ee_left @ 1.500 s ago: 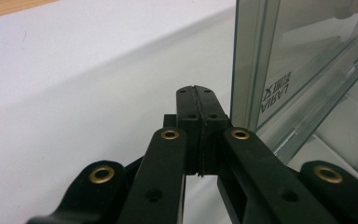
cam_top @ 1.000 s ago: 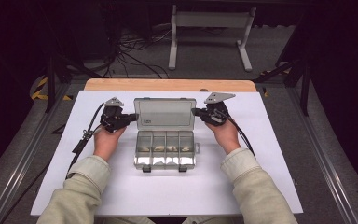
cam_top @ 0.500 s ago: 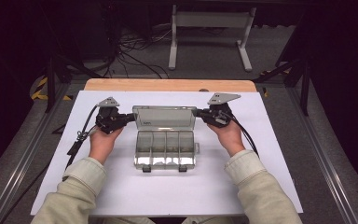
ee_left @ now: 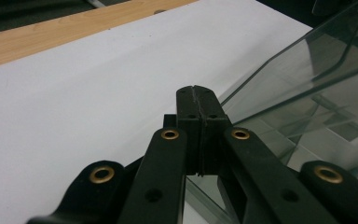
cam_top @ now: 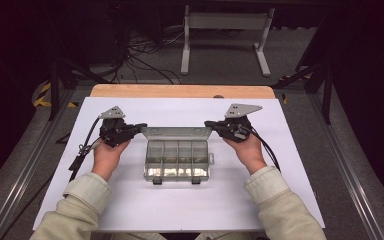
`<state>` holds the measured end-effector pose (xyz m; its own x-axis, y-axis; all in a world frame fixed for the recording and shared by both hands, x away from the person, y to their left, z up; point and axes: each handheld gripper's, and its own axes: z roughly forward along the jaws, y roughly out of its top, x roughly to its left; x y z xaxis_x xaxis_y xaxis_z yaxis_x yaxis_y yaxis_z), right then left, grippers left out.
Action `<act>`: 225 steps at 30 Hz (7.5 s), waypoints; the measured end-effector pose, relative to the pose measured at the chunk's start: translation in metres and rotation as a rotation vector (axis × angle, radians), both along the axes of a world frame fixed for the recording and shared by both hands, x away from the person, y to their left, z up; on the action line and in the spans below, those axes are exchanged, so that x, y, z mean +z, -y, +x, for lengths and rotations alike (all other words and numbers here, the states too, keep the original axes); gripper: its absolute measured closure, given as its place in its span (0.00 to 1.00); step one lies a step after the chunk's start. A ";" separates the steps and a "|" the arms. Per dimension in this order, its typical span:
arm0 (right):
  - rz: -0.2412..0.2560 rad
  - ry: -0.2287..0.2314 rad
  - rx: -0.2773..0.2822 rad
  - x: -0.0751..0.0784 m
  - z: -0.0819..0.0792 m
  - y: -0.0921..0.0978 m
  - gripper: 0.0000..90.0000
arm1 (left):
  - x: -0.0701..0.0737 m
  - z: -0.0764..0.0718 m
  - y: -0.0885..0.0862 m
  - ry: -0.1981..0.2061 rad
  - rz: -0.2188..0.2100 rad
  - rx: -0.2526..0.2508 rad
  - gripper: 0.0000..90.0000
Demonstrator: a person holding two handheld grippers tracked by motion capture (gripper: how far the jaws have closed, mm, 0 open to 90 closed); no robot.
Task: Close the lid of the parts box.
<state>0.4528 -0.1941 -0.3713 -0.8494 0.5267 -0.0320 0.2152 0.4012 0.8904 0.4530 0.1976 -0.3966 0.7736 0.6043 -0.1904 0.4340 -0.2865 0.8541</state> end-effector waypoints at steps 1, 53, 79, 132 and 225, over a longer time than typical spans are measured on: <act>0.003 0.001 0.004 0.001 -0.003 0.000 1.00 | 0.000 -0.002 0.000 0.001 -0.006 -0.004 1.00; -0.197 -0.143 0.056 -0.011 -0.067 -0.012 1.00 | -0.001 -0.062 0.012 -0.079 0.140 -0.183 1.00; -0.310 -0.216 0.143 -0.023 -0.072 -0.027 1.00 | -0.010 -0.063 0.023 -0.162 0.252 -0.258 0.98; -0.337 -0.171 0.144 -0.034 -0.077 -0.032 1.00 | -0.023 -0.070 0.027 -0.120 0.230 -0.211 0.96; 0.065 0.186 -0.263 -0.055 -0.144 0.106 0.01 | -0.068 -0.159 -0.083 0.304 -0.157 0.177 0.03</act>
<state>0.3087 -0.2999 -0.4260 -0.6670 0.7331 -0.1330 0.1350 0.2945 0.9461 0.2939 0.2809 -0.4645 0.6956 0.7150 -0.0697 0.1855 -0.0850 0.9790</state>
